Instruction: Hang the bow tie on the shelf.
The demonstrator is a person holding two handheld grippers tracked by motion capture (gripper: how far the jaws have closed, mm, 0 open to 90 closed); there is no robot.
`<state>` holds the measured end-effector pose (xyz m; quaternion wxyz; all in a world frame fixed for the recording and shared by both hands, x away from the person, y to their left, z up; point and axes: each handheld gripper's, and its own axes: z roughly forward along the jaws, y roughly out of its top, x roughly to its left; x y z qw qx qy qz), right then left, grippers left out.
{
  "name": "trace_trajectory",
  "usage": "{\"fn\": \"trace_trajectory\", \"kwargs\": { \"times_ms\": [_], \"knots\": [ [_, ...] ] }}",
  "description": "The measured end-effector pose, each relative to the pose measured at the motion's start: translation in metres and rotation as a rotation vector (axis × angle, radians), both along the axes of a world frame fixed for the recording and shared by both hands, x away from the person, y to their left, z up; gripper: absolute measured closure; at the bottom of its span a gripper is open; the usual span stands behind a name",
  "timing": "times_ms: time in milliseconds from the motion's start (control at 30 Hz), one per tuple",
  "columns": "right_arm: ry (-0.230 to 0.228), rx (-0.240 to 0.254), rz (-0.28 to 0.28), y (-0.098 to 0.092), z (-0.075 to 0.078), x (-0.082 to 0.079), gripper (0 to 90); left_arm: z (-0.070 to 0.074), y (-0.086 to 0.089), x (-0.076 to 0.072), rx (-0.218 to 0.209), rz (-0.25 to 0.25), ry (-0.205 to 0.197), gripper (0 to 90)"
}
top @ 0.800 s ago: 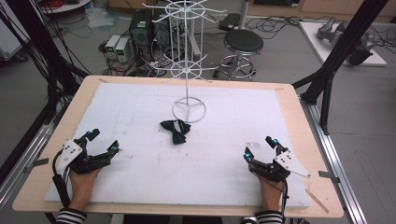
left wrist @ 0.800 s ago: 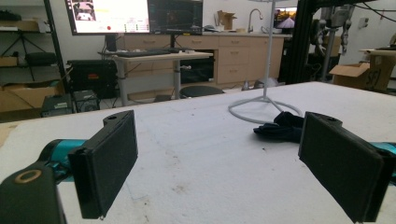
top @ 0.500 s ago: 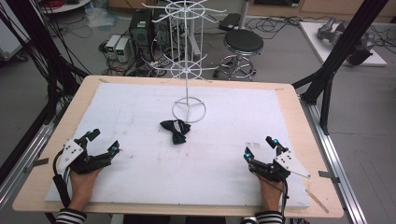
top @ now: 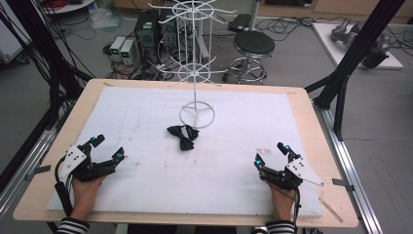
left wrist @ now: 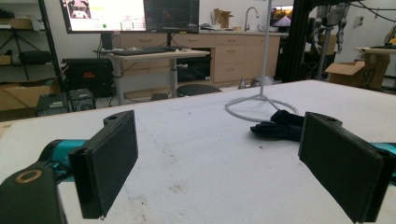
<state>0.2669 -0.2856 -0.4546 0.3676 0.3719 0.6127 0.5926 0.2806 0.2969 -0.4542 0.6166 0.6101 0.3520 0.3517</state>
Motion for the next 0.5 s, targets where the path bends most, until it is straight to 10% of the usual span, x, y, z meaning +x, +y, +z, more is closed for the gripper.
{"fn": "trace_trajectory", "kwargs": {
  "times_ms": [500],
  "knots": [
    [0.007, 0.009, -0.001, 0.0, 0.0, 0.0, 10.8, 0.014, -0.006, 0.008, 0.035, -0.026, 0.051, 12.4]
  ]
}}
